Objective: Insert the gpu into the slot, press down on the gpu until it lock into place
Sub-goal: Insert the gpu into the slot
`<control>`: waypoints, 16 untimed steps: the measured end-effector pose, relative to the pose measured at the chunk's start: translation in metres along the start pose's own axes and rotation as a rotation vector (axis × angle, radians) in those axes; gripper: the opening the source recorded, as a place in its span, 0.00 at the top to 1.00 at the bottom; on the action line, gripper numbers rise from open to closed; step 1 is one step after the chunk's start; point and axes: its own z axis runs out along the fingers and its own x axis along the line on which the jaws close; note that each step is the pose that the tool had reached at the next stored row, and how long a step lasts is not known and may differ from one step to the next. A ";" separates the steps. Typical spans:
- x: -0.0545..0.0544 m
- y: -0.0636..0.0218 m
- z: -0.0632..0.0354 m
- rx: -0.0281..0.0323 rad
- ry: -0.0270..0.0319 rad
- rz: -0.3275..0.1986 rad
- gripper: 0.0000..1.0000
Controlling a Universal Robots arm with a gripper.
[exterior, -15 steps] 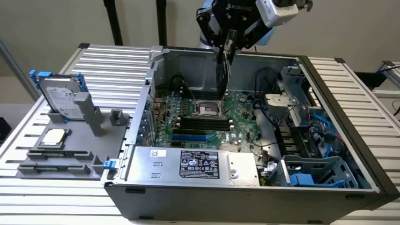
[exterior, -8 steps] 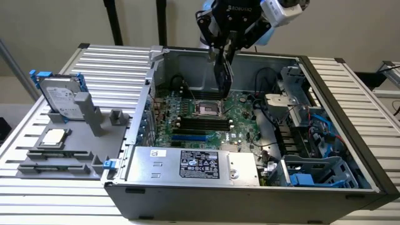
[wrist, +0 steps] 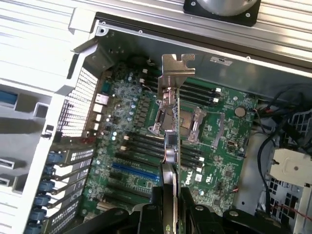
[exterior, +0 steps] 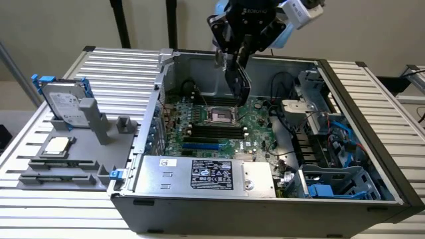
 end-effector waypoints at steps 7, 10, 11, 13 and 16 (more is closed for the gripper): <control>0.000 -0.0003 0.0044 0.0076 0.0035 -0.135 0.74; 0.000 -0.0006 0.0075 0.0137 -0.0001 -0.213 0.74; 0.000 -0.0006 0.0082 0.0152 -0.0009 -0.232 0.74; 0.000 -0.0007 0.0097 0.0179 -0.0023 -0.268 0.74; -0.001 -0.0009 0.0121 0.0214 -0.0027 -0.323 0.74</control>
